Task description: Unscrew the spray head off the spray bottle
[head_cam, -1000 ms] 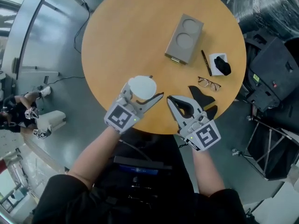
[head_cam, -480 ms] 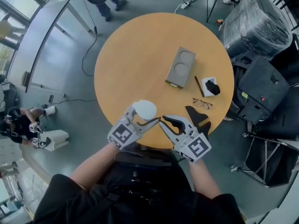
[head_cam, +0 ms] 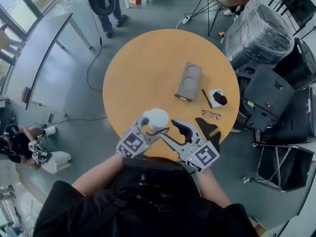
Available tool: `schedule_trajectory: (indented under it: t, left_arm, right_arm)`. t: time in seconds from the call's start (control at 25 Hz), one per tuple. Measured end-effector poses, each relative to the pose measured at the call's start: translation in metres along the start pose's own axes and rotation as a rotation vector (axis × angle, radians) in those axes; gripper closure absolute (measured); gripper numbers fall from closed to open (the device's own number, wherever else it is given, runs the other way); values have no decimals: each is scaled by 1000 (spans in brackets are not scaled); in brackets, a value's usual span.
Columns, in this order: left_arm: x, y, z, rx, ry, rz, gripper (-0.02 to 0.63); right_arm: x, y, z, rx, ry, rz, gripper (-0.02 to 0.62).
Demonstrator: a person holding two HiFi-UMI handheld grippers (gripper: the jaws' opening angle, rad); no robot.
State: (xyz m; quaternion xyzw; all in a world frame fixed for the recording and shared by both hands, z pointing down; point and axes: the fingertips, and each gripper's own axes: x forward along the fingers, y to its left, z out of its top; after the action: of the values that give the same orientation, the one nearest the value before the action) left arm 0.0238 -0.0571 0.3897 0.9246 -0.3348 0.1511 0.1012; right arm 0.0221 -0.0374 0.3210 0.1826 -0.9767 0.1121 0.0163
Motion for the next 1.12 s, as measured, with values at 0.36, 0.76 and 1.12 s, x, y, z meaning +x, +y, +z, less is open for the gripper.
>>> schedule_trajectory:
  t: [0.36, 0.76, 1.12]
  left_arm:
    - [-25, -10, 6, -2, -27, -37, 307]
    - [-52, -17, 2, 65, -28, -49, 307]
    - [-71, -23, 10, 152, -86, -158, 307]
  right_arm:
    - [55, 38, 40, -47, -56, -57, 247]
    - [85, 62, 63, -133, -82, -46, 400]
    - [80, 80, 72, -137, -97, 96, 407]
